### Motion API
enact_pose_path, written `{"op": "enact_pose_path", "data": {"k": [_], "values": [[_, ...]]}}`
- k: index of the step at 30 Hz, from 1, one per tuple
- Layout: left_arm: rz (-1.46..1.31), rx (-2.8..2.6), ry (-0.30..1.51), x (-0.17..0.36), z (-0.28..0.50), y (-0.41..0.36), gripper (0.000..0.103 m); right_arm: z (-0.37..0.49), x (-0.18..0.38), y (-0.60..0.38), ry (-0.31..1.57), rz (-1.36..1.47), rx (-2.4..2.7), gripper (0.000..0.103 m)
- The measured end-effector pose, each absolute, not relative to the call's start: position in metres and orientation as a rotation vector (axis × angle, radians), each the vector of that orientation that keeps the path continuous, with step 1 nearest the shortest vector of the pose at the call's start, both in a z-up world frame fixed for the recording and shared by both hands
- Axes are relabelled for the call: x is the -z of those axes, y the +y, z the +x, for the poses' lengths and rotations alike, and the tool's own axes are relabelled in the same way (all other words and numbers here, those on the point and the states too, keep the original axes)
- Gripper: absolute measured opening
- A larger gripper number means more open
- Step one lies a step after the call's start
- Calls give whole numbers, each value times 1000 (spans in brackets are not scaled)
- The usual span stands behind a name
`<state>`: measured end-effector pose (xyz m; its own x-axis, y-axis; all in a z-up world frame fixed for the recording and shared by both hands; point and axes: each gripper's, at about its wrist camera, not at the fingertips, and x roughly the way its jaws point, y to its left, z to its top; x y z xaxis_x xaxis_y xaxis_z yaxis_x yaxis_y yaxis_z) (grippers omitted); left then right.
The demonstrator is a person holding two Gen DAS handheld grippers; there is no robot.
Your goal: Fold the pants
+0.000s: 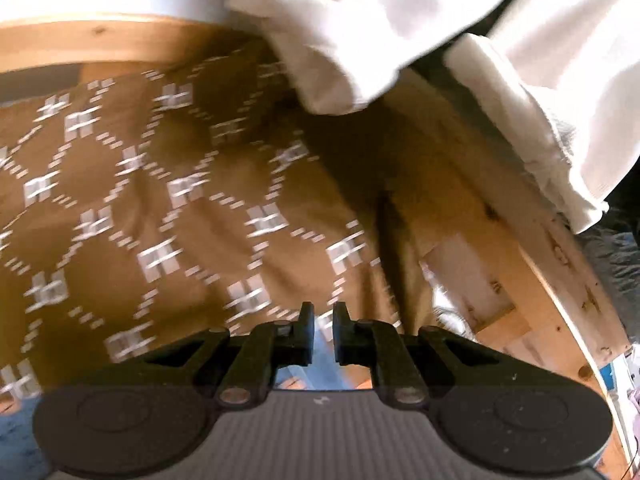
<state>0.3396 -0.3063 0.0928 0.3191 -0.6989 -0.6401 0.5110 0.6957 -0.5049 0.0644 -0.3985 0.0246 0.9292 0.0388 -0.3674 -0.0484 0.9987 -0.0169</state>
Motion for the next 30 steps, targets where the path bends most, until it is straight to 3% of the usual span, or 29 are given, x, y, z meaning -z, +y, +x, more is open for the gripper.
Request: {"op": "enact_pose_path", "data": {"k": [3,6,7,10,13,18,24,26,27,30], "values": [[-244,803,970,-91,338,-313,15,73,-16,-434,446,88,-9,10],[-239,760,1023,-79,333,-295,25,83,-9,-455,536,116,-46,21],[-233,739,1040,-73,330,-285,34,84,-9,-456,549,91,-69,32],[-181,666,1061,-57,318,-254,48,78,-19,-451,528,-15,-119,55],[-184,620,1122,-36,311,-224,53,73,-23,-447,498,-89,-164,61],[-256,596,1208,-4,317,-210,52,64,-18,-422,448,-340,-299,61],[-241,660,1240,3,320,-224,52,58,3,-391,484,-586,-348,48],[-228,666,1263,5,316,-227,37,57,10,-388,497,-641,-332,44],[-217,663,1277,6,317,-230,15,57,12,-388,502,-655,-326,38],[-241,652,1292,4,317,-234,8,59,15,-391,516,-662,-311,24]]}}
